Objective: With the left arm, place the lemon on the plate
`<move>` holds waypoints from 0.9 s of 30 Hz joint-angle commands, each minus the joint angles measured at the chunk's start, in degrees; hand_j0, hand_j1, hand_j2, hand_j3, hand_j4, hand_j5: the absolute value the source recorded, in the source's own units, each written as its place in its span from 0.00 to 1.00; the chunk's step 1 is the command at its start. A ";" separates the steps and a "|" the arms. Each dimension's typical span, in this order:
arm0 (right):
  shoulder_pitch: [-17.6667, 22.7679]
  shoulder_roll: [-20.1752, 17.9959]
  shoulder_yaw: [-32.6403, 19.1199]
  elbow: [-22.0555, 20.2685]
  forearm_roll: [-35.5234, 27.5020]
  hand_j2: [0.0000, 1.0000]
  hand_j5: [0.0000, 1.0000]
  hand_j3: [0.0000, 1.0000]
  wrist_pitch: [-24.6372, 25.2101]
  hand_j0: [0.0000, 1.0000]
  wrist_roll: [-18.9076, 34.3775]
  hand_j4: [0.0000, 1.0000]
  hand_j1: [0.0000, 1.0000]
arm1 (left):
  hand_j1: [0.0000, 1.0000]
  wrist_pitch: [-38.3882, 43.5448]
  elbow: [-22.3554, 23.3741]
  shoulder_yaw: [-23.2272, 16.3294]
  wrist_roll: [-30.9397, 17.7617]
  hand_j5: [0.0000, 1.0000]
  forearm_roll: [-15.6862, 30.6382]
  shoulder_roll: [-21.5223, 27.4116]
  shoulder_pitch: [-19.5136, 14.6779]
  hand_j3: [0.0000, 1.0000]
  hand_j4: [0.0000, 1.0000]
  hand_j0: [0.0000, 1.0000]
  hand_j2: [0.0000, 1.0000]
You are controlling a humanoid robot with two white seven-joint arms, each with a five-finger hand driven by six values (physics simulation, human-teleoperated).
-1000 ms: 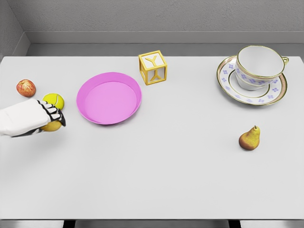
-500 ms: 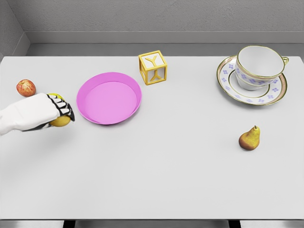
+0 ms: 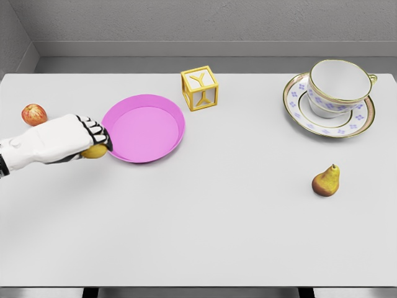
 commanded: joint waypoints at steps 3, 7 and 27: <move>0.09 0.00 0.02 0.02 0.01 1.00 1.00 1.00 0.00 1.00 0.08 1.00 1.00 | 0.42 0.09 0.15 -1.11 0.01 0.42 0.18 -0.77 -0.26 0.42 0.42 0.42 0.42; 0.00 0.00 0.02 0.02 0.01 1.00 1.00 1.00 0.00 1.00 0.08 1.00 1.00 | 0.42 0.09 0.15 -1.11 -0.07 0.42 0.09 -1.82 -0.79 0.42 0.42 0.42 0.42; 0.09 0.00 0.02 0.02 0.01 1.00 1.00 1.00 0.00 1.00 -0.01 1.00 1.00 | 0.42 0.09 2.96 -4.27 -1.48 0.42 -0.96 -7.18 -6.42 0.42 0.42 0.42 0.42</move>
